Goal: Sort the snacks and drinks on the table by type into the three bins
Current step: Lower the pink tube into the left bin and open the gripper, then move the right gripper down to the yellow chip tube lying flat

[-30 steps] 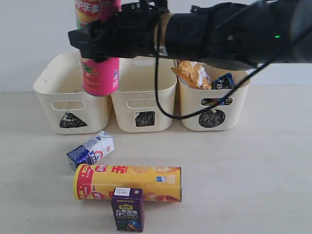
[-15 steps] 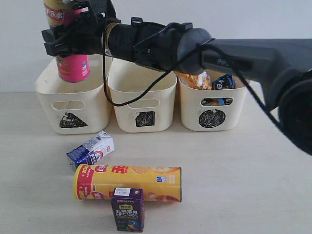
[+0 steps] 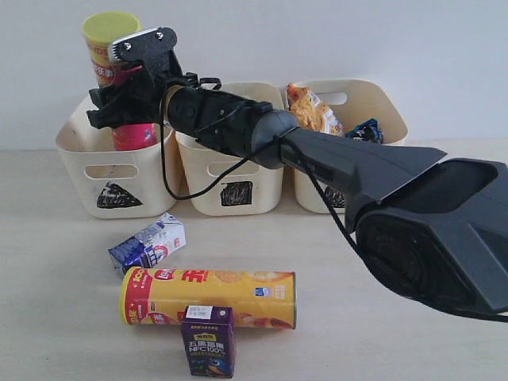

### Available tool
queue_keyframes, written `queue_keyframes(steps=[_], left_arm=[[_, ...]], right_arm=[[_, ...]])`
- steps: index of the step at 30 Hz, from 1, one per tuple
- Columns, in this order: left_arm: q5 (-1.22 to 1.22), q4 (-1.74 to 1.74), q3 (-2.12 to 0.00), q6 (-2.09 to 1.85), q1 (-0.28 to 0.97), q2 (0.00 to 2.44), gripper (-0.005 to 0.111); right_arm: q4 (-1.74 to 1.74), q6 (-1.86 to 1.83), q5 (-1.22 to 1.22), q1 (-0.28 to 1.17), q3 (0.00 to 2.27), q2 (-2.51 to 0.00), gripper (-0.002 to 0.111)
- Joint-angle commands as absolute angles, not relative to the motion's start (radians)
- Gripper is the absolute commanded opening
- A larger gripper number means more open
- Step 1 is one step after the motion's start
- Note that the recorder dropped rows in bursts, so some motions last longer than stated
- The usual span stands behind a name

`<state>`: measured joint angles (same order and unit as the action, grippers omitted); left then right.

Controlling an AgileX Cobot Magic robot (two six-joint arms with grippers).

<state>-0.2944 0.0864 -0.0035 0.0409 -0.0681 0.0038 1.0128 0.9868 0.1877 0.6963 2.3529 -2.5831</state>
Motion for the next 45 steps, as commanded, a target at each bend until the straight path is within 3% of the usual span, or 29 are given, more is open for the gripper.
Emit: queue_keyframes(steps=[1,4,6,24,29,32,36,39,45], left_arm=[[-0.296,0.09,0.0,0.037,-0.069,0.0,0.004],[-0.296,0.09,0.0,0.037,-0.069,0.0,0.004],[-0.296,0.09,0.0,0.037,-0.069,0.0,0.004],[-0.296,0.09,0.0,0.037,-0.069,0.0,0.004],[-0.296,0.09,0.0,0.037,-0.069,0.0,0.004],[-0.296,0.09,0.0,0.037,-0.069,0.0,0.004],[-0.296,0.09,0.0,0.037,-0.069,0.0,0.004],[-0.296,0.09,0.0,0.037,-0.069,0.0,0.004],[-0.296,0.09,0.0,0.037,-0.069,0.0,0.004]], right_arm=[[1.015,0.983,0.182,0.695,2.366,-2.582,0.049],[1.015,0.983,0.182,0.695,2.366,-2.582,0.069],[1.015,0.983,0.173,0.695,2.366,-2.582,0.074],[1.015,1.006,0.126,0.7,2.366,-2.528,0.074],[1.015,1.019,0.0,0.726,2.366,-2.472,0.074],[1.015,0.99,-0.133,0.752,2.366,-2.446,0.057],[0.966,0.781,-0.343,0.808,2.366,-2.424,0.005],[0.79,0.459,-0.466,0.84,2.366,-2.404,0.001],[0.058,-0.356,-0.742,0.828,2.366,-2.344,0.001]])
